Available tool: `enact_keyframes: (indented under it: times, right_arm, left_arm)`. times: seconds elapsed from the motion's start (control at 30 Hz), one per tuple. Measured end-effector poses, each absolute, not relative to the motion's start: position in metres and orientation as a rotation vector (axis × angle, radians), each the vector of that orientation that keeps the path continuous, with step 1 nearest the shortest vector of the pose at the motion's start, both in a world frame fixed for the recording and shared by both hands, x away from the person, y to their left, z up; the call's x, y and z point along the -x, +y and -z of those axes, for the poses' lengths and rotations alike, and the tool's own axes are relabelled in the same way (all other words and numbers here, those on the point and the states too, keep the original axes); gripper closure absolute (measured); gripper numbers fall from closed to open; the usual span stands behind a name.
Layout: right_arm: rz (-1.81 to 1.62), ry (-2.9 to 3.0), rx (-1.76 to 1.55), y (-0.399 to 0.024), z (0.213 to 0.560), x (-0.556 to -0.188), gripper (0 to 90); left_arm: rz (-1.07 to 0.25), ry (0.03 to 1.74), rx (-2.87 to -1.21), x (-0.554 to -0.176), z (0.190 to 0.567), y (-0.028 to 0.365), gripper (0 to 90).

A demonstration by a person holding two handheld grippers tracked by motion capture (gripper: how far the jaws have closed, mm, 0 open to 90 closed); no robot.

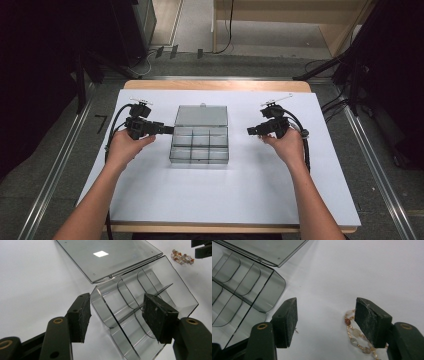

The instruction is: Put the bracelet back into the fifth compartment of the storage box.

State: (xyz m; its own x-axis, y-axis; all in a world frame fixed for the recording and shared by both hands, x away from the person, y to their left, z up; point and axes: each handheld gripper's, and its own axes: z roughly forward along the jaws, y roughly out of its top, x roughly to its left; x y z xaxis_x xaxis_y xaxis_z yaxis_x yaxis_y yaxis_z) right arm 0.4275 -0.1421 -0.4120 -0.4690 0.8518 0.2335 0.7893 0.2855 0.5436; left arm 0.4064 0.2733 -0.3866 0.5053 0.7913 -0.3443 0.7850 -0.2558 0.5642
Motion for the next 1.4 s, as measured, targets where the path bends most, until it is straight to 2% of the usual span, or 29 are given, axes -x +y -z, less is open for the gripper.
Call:
enact_keyframes:
  times: [0.67,1.4]
  right_arm:
    - [-0.832,2.425,-1.599,-0.165,0.416,-0.432,35.5]
    - [-0.634,2.508,-1.627,-0.167,0.434,-0.439,35.5]
  left_arm:
    - [-0.004,1.278,-2.052,-0.406,0.388,0.271,40.4]
    - [0.003,1.283,-2.055,-0.407,0.389,0.273,40.3]
